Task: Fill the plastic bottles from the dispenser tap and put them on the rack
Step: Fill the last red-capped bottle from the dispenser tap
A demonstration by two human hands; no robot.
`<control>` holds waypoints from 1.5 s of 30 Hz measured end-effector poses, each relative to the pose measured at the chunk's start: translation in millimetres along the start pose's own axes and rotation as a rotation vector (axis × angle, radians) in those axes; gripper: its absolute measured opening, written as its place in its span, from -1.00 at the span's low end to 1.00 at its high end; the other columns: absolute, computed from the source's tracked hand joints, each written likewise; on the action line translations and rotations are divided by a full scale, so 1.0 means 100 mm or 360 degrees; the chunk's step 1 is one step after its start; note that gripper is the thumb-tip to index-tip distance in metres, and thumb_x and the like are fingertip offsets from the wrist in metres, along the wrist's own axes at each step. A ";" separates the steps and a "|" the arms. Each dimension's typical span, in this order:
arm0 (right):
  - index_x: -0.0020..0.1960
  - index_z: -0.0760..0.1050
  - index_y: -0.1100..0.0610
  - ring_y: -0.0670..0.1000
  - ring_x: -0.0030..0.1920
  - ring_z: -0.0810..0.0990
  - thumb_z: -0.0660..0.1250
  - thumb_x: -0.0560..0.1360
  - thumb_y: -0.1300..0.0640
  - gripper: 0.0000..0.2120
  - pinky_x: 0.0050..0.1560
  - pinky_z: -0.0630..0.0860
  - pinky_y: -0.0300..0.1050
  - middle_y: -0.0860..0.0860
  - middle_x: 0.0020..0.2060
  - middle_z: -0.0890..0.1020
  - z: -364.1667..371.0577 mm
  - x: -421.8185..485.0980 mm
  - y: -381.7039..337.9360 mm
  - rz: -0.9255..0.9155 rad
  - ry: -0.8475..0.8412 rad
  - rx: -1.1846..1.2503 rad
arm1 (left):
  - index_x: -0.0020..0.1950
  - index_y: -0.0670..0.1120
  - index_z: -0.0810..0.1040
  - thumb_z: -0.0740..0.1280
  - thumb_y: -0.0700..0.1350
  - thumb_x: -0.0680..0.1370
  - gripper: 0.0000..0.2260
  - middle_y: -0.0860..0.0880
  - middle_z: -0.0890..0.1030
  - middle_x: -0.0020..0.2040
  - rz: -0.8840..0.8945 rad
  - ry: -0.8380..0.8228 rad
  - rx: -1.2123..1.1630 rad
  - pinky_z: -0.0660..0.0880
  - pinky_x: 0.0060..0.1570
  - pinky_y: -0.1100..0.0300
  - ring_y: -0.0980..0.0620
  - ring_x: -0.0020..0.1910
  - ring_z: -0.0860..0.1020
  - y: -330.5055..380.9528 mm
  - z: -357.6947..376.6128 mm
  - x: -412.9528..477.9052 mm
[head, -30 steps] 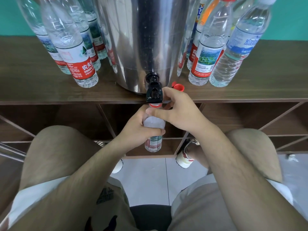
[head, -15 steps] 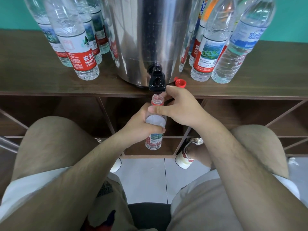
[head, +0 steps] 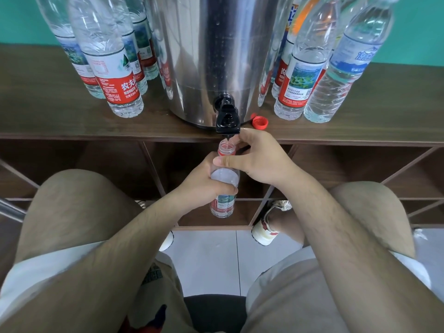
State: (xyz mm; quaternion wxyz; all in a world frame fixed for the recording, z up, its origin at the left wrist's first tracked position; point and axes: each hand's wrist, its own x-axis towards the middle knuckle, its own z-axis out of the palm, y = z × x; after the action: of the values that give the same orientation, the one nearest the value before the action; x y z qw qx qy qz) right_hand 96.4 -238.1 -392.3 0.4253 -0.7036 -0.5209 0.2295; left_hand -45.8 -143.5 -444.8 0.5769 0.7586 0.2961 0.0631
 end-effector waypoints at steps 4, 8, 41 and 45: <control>-0.03 0.65 0.05 -0.17 -0.12 0.65 0.66 0.39 0.05 -0.75 -0.10 0.48 -0.41 -0.05 -0.11 0.72 -0.01 0.00 0.00 -0.0011 0.0001 0.0035 | 0.48 0.05 0.35 0.57 -0.24 0.43 -0.30 -0.01 0.58 0.27 0.0011 -0.0009 -0.0016 0.58 0.29 -0.08 -0.05 0.28 0.58 0.00 0.01 0.01; -0.11 0.63 -0.04 -0.23 -0.17 0.63 0.67 0.37 0.07 -0.77 -0.14 0.48 -0.41 -0.09 -0.16 0.71 0.01 -0.01 -0.01 -0.0039 0.0008 0.0064 | 0.47 0.05 0.36 0.57 -0.25 0.42 -0.30 -0.01 0.59 0.26 0.0002 0.0014 -0.0016 0.59 0.25 -0.04 -0.05 0.25 0.59 -0.01 0.01 0.01; -0.07 0.67 -0.02 -0.16 -0.12 0.66 0.67 0.37 0.02 -0.78 -0.08 0.55 -0.35 -0.13 -0.17 0.71 -0.03 0.00 0.01 -0.0077 -0.0011 0.0031 | 0.47 0.04 0.35 0.55 -0.24 0.44 -0.32 -0.04 0.58 0.26 -0.0035 0.0025 0.0042 0.57 0.30 -0.12 -0.07 0.26 0.58 0.05 0.01 -0.04; -0.04 0.69 0.05 -0.14 -0.10 0.66 0.67 0.37 0.02 -0.75 -0.06 0.55 -0.33 -0.10 -0.15 0.72 -0.03 0.00 0.01 -0.0052 -0.0012 0.0022 | 0.47 0.04 0.35 0.56 -0.23 0.44 -0.33 -0.03 0.57 0.26 -0.0032 0.0017 0.0066 0.57 0.29 -0.09 -0.07 0.27 0.57 0.06 0.01 -0.04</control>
State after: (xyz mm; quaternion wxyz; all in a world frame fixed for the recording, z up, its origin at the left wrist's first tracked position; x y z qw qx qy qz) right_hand 98.9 -239.2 -391.4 0.4319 -0.6913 -0.5323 0.2287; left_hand -45.8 -147.5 -438.8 0.5600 0.7671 0.3081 0.0552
